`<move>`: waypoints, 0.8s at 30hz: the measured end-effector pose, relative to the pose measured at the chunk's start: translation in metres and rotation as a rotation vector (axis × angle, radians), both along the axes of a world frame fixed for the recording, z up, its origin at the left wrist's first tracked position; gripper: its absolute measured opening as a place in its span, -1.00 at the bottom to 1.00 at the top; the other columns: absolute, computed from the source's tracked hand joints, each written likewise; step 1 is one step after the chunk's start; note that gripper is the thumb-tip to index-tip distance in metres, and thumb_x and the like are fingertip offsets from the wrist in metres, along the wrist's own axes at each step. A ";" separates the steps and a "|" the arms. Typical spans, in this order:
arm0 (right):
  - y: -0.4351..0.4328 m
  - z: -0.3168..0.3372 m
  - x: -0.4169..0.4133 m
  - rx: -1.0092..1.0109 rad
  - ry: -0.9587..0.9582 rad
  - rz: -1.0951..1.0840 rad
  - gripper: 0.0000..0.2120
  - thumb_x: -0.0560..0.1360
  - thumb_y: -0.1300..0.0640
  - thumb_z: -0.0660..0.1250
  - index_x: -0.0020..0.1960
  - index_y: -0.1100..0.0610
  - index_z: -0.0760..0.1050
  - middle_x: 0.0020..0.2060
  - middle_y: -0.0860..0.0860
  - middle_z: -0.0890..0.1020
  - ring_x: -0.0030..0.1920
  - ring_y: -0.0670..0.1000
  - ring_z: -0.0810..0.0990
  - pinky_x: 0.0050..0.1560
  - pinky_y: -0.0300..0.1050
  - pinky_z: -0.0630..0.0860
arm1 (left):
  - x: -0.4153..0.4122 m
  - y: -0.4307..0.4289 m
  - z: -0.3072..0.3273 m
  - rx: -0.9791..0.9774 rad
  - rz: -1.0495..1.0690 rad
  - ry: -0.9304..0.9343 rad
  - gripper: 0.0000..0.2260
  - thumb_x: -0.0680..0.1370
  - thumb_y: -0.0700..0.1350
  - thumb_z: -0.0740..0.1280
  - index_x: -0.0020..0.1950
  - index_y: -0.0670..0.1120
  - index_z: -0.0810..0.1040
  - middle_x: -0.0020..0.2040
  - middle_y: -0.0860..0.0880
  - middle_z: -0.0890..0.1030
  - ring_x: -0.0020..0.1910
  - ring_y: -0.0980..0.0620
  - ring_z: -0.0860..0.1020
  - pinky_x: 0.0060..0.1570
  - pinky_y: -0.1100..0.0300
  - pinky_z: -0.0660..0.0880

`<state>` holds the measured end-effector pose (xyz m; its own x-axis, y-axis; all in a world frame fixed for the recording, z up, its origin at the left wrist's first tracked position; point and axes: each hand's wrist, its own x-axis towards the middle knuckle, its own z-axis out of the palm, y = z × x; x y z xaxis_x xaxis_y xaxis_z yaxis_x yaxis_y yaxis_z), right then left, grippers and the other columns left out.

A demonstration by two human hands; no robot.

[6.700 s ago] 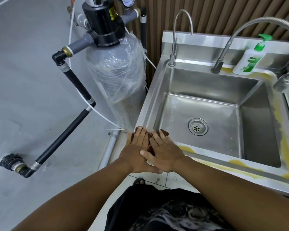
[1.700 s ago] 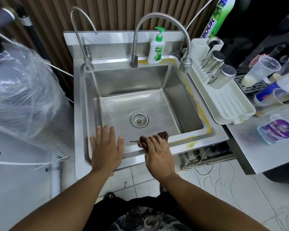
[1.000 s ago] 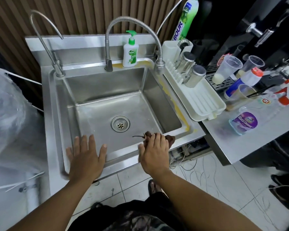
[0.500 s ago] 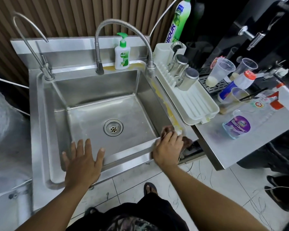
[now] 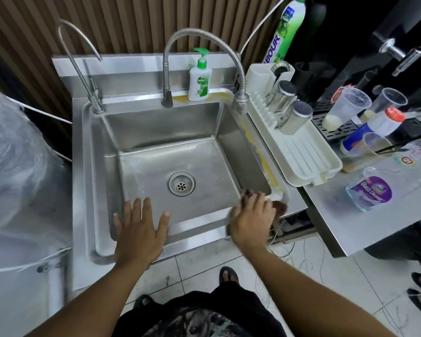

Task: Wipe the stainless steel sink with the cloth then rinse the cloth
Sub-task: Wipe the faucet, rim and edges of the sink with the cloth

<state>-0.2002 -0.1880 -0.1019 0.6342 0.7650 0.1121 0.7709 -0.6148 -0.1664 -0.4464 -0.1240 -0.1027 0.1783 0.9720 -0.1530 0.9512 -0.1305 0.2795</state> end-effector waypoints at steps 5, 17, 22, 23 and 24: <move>-0.017 -0.007 -0.070 0.032 0.032 0.462 -0.46 0.66 -0.16 0.14 0.40 0.23 0.46 0.34 0.17 0.51 0.35 0.26 0.43 0.41 0.21 0.35 | 0.000 0.000 0.000 -0.014 0.003 -0.011 -0.14 0.51 0.41 -0.36 0.62 -0.07 0.13 0.63 -0.10 0.15 0.63 -0.13 -0.06 0.56 -0.20 -0.16; -0.011 0.004 0.044 0.029 0.002 0.194 -0.57 0.66 -0.08 0.04 0.27 0.14 0.53 0.26 0.12 0.57 0.22 0.19 0.44 0.26 0.13 0.35 | -0.001 0.000 0.000 -0.022 0.002 -0.014 -0.19 0.54 0.37 -0.33 0.63 -0.06 0.12 0.63 -0.10 0.15 0.63 -0.14 -0.06 0.56 -0.17 -0.18; -0.017 -0.005 -0.069 0.045 0.104 0.587 -0.61 0.67 -0.05 0.12 0.43 0.03 0.47 0.35 -0.03 0.50 0.34 0.11 0.40 0.38 0.13 0.31 | -0.003 -0.001 -0.004 -0.016 -0.038 0.005 -0.27 0.58 0.29 -0.30 0.61 -0.04 0.18 0.61 -0.10 0.21 0.62 -0.17 -0.02 0.56 -0.21 -0.08; -0.017 -0.005 -0.073 0.040 0.109 0.650 -0.60 0.68 -0.04 0.11 0.45 0.02 0.45 0.36 -0.03 0.49 0.36 0.11 0.40 0.40 0.12 0.30 | -0.003 -0.001 -0.003 -0.016 -0.045 0.002 -0.27 0.58 0.29 -0.30 0.61 -0.04 0.18 0.61 -0.10 0.21 0.62 -0.18 -0.01 0.56 -0.21 -0.07; -0.016 -0.004 -0.067 0.036 0.103 0.718 -0.60 0.68 -0.03 0.11 0.46 0.03 0.44 0.36 -0.03 0.49 0.35 0.11 0.41 0.39 0.11 0.32 | -0.003 -0.001 -0.003 -0.021 -0.051 0.000 -0.27 0.57 0.29 -0.30 0.61 -0.04 0.18 0.61 -0.10 0.21 0.62 -0.18 -0.02 0.56 -0.20 -0.07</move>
